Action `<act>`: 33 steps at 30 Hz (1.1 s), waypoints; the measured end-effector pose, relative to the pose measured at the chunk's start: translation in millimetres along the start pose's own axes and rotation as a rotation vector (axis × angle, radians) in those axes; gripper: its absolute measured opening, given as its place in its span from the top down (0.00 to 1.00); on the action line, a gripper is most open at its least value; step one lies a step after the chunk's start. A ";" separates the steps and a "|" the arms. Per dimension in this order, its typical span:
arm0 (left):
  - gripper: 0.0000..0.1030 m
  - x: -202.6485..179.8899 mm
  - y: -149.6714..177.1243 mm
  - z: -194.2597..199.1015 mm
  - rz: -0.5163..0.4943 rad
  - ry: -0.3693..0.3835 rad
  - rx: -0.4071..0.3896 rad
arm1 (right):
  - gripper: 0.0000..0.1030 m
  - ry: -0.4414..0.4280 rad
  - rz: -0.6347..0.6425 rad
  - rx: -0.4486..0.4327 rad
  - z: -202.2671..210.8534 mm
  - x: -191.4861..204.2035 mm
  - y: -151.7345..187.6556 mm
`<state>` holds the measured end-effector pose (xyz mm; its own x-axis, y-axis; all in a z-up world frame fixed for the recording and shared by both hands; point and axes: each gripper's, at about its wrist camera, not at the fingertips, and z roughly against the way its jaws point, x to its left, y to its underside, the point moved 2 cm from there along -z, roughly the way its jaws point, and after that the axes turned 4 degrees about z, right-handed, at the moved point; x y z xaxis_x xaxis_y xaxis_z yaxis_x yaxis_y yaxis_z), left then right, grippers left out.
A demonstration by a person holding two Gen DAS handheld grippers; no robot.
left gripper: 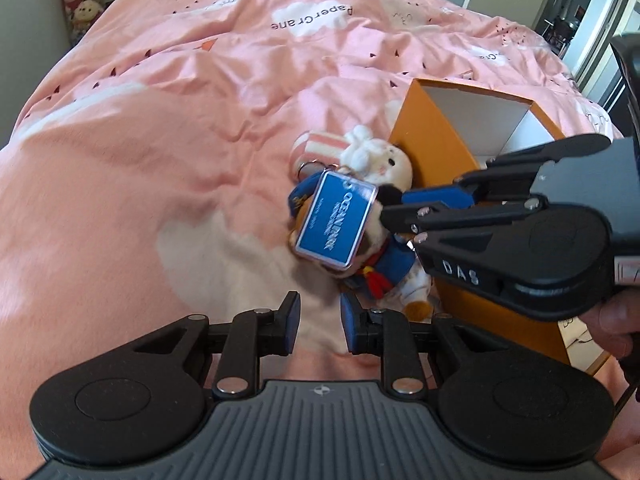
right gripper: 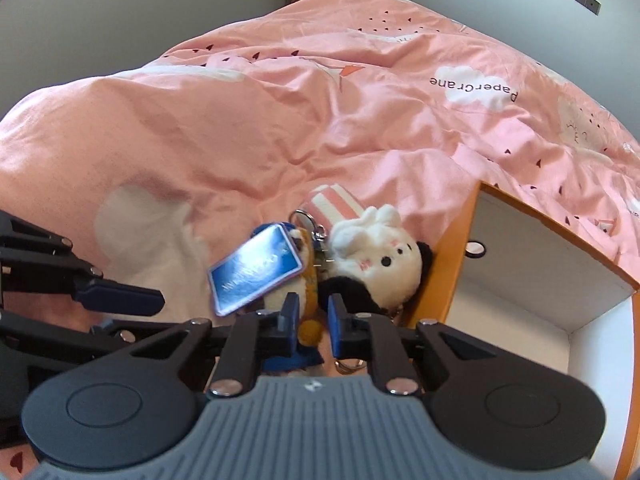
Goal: Organize objects
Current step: 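Grasp the red-panda sailor plush with the right gripper, then lift the red-panda plush with the right gripper and carry it over the box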
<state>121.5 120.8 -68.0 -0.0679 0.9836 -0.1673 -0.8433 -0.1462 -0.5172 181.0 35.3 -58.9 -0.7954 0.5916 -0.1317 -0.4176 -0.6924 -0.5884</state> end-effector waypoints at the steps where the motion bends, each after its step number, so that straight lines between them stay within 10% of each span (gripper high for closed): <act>1: 0.73 -0.6 -1.0 -0.7 0.001 0.004 -0.004 | 0.85 0.004 0.001 -0.005 3.2 0.2 2.1; 11: 0.73 13.8 -3.4 8.6 0.014 -0.091 -0.022 | 0.77 -0.102 0.083 -0.025 24.7 31.0 17.0; 21: 0.72 22.6 -2.7 14.6 0.030 -0.106 -0.036 | 0.47 0.070 0.259 0.007 -7.8 62.3 24.3; 33: 0.73 28.1 -4.1 9.6 0.005 -0.134 -0.029 | 0.38 0.117 0.302 0.073 -36.9 63.2 8.5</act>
<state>117.9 150.1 -62.4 -0.1439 0.9879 -0.0571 -0.8270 -0.1518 -0.5414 143.3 82.0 -101.6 -0.8343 0.3951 -0.3846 -0.2040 -0.8692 -0.4503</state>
